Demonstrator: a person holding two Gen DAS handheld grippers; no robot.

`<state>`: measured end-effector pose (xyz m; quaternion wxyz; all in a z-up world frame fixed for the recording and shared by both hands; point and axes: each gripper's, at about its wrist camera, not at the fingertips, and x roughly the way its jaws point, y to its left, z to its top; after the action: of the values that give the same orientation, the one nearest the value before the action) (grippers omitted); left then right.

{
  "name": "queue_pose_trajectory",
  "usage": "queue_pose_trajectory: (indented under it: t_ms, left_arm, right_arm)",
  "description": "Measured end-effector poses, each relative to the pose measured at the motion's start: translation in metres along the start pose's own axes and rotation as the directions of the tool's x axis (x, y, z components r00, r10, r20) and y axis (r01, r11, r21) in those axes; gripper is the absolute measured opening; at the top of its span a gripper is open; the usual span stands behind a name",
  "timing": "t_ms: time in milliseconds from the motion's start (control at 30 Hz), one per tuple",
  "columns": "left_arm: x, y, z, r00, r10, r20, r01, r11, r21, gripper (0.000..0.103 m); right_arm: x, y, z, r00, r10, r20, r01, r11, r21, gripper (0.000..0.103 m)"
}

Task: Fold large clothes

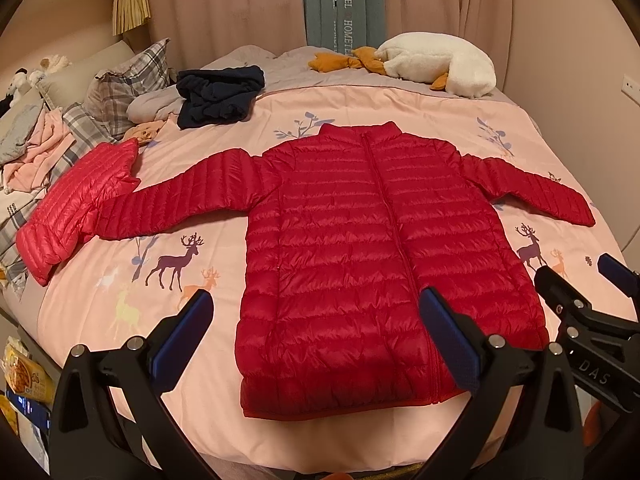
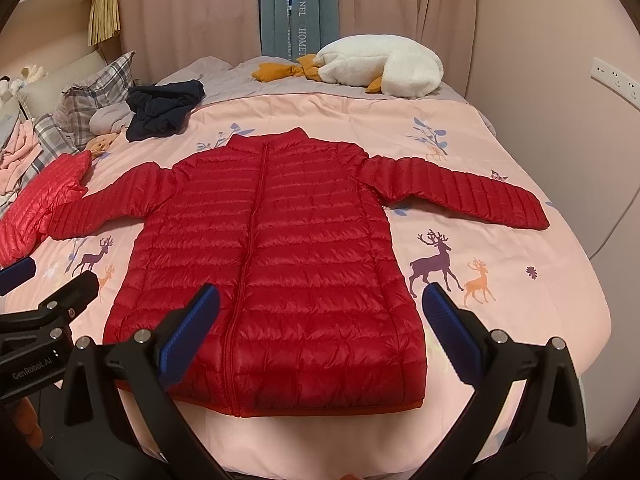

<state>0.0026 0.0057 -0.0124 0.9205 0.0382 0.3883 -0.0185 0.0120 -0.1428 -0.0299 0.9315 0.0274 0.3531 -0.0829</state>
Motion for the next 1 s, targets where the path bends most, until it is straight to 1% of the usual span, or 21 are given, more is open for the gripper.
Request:
queue_pose_trajectory:
  t_ms: [1000]
  left_arm:
    - [0.0002,-0.0086,-0.0003,1.0,-0.015,-0.006,0.015,1.0,0.018,0.102]
  right_arm:
    - [-0.0036,-0.0034,-0.0007,1.0,0.003,-0.01,-0.003,1.0,0.006,0.101]
